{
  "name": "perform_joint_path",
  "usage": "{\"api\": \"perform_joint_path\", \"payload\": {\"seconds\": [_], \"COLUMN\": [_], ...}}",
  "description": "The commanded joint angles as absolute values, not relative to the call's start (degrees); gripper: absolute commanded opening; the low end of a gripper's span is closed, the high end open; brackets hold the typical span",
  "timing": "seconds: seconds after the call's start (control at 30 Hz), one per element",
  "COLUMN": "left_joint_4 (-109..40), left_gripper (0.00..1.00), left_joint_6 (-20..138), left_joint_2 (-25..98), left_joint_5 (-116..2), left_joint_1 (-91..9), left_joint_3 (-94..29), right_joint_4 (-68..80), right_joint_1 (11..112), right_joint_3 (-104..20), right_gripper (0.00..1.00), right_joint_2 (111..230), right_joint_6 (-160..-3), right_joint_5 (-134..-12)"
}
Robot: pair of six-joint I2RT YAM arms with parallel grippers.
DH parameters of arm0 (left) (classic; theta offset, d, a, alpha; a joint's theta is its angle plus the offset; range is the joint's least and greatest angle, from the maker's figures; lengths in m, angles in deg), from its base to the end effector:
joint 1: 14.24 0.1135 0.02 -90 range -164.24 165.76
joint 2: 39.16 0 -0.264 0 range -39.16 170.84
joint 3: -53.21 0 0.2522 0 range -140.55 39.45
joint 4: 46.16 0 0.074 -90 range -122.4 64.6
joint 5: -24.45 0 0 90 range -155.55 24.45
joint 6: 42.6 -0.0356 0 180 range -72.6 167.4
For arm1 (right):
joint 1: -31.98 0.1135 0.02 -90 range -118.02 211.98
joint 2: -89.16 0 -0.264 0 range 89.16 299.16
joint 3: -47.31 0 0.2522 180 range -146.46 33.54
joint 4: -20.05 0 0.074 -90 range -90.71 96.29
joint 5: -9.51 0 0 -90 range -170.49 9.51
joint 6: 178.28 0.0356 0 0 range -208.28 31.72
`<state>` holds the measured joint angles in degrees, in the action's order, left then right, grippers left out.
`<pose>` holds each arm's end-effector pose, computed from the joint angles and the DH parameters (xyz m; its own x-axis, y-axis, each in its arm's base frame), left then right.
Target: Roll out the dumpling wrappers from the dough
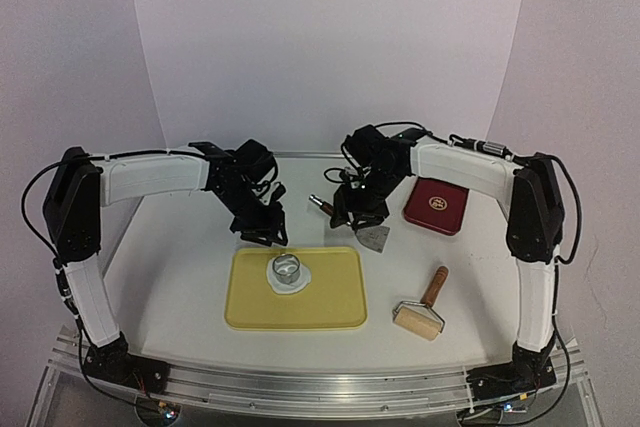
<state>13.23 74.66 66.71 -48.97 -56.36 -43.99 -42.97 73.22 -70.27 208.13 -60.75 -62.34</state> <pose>0.2765 -0.2637 0.2291 -0.9423 0.2602 -0.2109 0.3266 0.8533 -0.4064 0.3285 0.3027 0.2411 -0.9377 -0.2380 -0.2532 -0.3317 0.8298 0.4488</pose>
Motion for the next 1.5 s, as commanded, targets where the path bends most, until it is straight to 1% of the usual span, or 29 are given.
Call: {"api": "perform_joint_path", "payload": {"seconds": [0.0,0.07,0.17,0.5,0.83,1.0,1.13,1.47], "left_joint_4": [9.4,8.0,6.4,3.3,2.1,2.0,2.1,2.6], "left_gripper": [0.40,0.40,0.41,0.34,0.29,0.24,0.23,0.22], "left_joint_6": [75.8,75.9,76.3,77.6,77.4,77.2,76.9,75.8], "left_joint_2": [63.4,63.2,63.5,64.0,65.8,66.5,67.1,69.2], "left_joint_5": [-42.0,-39.7,-38.0,-38.4,-38.6,-38.6,-38.9,-39.4], "left_joint_1": [-54.4,-54.2,-53.9,-53.0,-52.8,-52.8,-52.8,-52.8], "left_joint_3": [-40.2,-38.9,-36.6,-33.2,-33.2,-33.1,-33.1,-33.1], "right_joint_4": [-42.7,-41.6,-40.6,-40.1,-39.6,-39.6,-39.5,-39.5], "right_joint_1": [77.1,78.0,79.1,81.0,81.4,81.6,81.6,81.7], "right_joint_3": [-74.6,-75.4,-76.6,-78.3,-80.4,-81.2,-81.5,-82.1], "right_gripper": [0.52,0.49,0.47,0.38,0.35,0.31,0.29,0.25], "right_joint_2": [210.1,211.4,213.3,218.2,221.2,222.3,223.0,224.5], "right_joint_6": [-61.0,-60.1,-59.4,-59.5,-59.3,-59.4,-59.4,-59.8], "right_joint_5": [-52.9,-51.0,-49.7,-49.7,-49.8,-49.5,-49.5,-49.1]}}
